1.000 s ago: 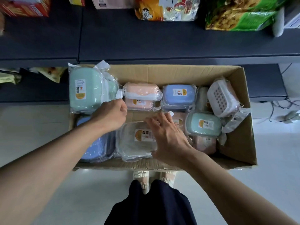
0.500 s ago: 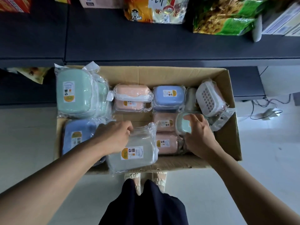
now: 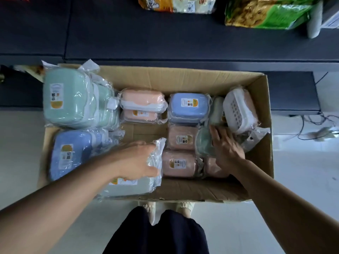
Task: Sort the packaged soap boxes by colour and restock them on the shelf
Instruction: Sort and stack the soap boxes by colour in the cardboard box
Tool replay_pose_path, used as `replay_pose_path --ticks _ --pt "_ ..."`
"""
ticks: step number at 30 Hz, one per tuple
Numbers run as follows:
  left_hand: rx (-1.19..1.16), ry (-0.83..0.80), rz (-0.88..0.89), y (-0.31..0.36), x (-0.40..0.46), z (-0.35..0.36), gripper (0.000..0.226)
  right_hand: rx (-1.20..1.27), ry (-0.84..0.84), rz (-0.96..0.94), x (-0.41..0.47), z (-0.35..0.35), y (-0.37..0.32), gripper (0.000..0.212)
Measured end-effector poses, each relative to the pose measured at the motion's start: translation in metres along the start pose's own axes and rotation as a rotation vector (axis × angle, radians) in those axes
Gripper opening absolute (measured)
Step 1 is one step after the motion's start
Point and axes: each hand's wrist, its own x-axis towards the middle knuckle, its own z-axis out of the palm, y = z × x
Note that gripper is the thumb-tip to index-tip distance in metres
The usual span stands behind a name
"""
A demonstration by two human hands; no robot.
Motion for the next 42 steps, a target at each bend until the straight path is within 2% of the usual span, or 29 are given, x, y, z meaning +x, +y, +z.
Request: replay_pose_path --ticks 4,8,9,11,13,15,16,19,23,27,32,34,39,42 --pt "0.002 0.031 -0.004 0.004 -0.001 -0.001 0.068 0.066 0.001 -0.021 0.002 0.004 0.000 0.096" --pt "-0.225 -0.024 -0.060 0.009 -0.001 -0.013 0.089 0.206 0.018 -0.064 0.001 0.001 -0.003 0.105" --pt "-0.281 0.002 -0.069 0.010 0.000 -0.018 0.088 0.232 0.022 -0.063 0.001 -0.001 -0.004 0.105" --pt "-0.328 0.148 -0.082 0.010 0.004 -0.028 0.074 0.259 0.027 -0.050 0.003 -0.004 -0.005 0.104" --pt "-0.278 0.367 -0.102 0.006 0.014 -0.037 0.057 0.290 0.035 -0.045 0.005 -0.008 -0.006 0.102" --pt "-0.179 0.533 -0.113 -0.003 0.027 -0.045 0.055 0.310 0.040 -0.056 0.006 -0.014 -0.008 0.101" --pt "-0.131 0.563 -0.119 -0.010 0.036 -0.047 0.058 0.315 0.044 -0.064 0.006 -0.017 -0.010 0.100" --pt "-0.035 0.485 -0.172 -0.029 0.057 -0.045 0.066 0.346 0.069 -0.075 0.007 -0.025 -0.018 0.099" --pt "0.030 0.347 -0.213 -0.050 0.072 -0.024 0.056 0.342 0.095 -0.081 0.011 -0.030 -0.030 0.096" --pt "0.068 0.233 -0.272 -0.062 0.083 -0.012 0.061 0.334 0.083 -0.083 0.017 -0.033 -0.040 0.094" --pt "0.400 0.241 -0.212 -0.055 0.091 -0.021 0.063 0.349 0.070 -0.061 0.023 -0.035 -0.049 0.094" --pt "0.473 0.306 -0.223 -0.052 0.096 -0.026 0.067 0.352 0.070 -0.064 0.023 -0.034 -0.052 0.095" --pt "0.436 0.521 -0.285 -0.046 0.110 -0.055 0.055 0.368 0.090 -0.064 0.025 -0.039 -0.055 0.095" --pt "0.379 0.555 -0.327 -0.050 0.117 -0.071 0.055 0.351 0.089 -0.067 0.028 -0.044 -0.058 0.097"
